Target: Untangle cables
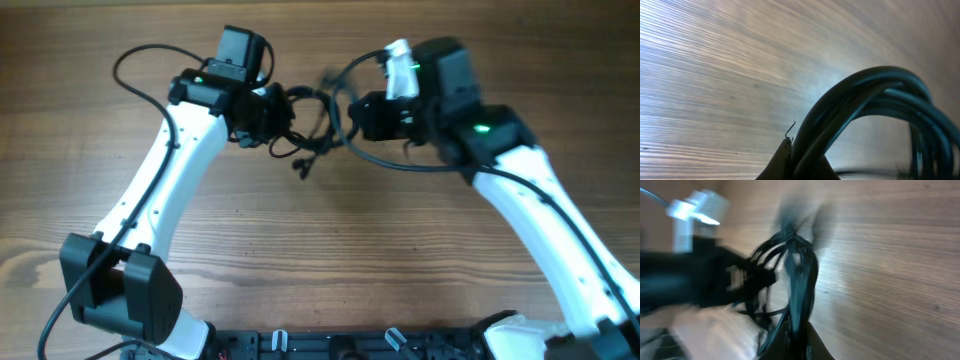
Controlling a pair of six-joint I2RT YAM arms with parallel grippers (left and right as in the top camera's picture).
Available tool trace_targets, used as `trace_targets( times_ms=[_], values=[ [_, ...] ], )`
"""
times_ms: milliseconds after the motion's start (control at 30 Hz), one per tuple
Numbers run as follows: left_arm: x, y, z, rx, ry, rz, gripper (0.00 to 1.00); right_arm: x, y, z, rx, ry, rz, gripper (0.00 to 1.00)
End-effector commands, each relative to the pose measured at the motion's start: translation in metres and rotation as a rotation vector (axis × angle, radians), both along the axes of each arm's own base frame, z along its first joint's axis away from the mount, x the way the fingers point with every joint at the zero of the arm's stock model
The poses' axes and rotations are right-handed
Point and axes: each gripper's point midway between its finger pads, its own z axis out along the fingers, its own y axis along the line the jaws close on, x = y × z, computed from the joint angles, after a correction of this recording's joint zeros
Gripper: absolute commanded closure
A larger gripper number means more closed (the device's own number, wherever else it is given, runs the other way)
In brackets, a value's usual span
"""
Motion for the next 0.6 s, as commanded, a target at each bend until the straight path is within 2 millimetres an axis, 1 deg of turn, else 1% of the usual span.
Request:
trace_targets(
  times_ms=[0, 67, 100, 133, 200, 233, 267, 300, 333, 367, 400, 433, 500, 567],
  values=[
    [0.014, 0.038, -0.001, 0.093, -0.021, 0.133, 0.96, -0.012, -0.012, 0.034, 0.107, -0.011, 0.033, 0.96],
    [0.014, 0.036, -0.001, 0.085, -0.019, 0.13, 0.96, -0.006, -0.034, 0.011, -0.007, 0.037, -0.078, 0.96],
    [0.014, 0.034, 0.0, 0.073, -0.021, 0.125, 0.96, -0.005, -0.042, 0.003, -0.049, 0.053, -0.113, 0.96],
    [0.016, 0.03, 0.001, 0.05, -0.026, 0.115, 0.96, -0.005, -0.052, -0.009, -0.095, 0.094, -0.174, 0.96],
    [0.02, 0.018, 0.007, -0.02, -0.043, 0.085, 0.96, -0.007, -0.056, -0.021, -0.123, 0.135, -0.182, 0.95],
    [0.023, 0.007, 0.013, -0.074, -0.067, 0.033, 0.96, -0.006, -0.055, -0.023, -0.133, 0.134, -0.173, 0.96],
    [0.024, 0.002, 0.017, -0.106, -0.077, 0.017, 0.96, -0.006, -0.055, -0.023, -0.133, 0.133, -0.171, 0.94],
    [0.025, -0.008, 0.023, -0.153, -0.106, -0.05, 0.96, -0.007, -0.054, -0.022, -0.14, 0.117, -0.145, 0.84],
    [0.026, -0.015, 0.028, -0.184, -0.13, -0.1, 0.96, -0.008, -0.05, -0.021, -0.143, 0.093, -0.099, 0.61],
    [0.025, -0.029, 0.038, -0.237, -0.189, -0.222, 0.96, -0.01, -0.046, -0.019, -0.138, 0.074, -0.054, 0.28],
    [0.018, -0.043, 0.048, -0.287, -0.259, -0.383, 0.96, -0.011, -0.042, -0.016, -0.127, 0.059, -0.023, 0.23],
    [0.014, -0.048, 0.051, -0.297, -0.288, -0.457, 0.96, -0.012, -0.035, -0.012, -0.099, 0.043, 0.021, 0.22],
    [0.011, -0.047, 0.049, -0.275, -0.306, -0.508, 0.96, -0.017, -0.02, -0.001, -0.039, -0.004, 0.124, 0.22],
    [0.011, -0.047, 0.049, -0.27, -0.315, -0.519, 0.96, -0.017, -0.014, 0.006, -0.01, -0.041, 0.165, 0.21]
  ],
)
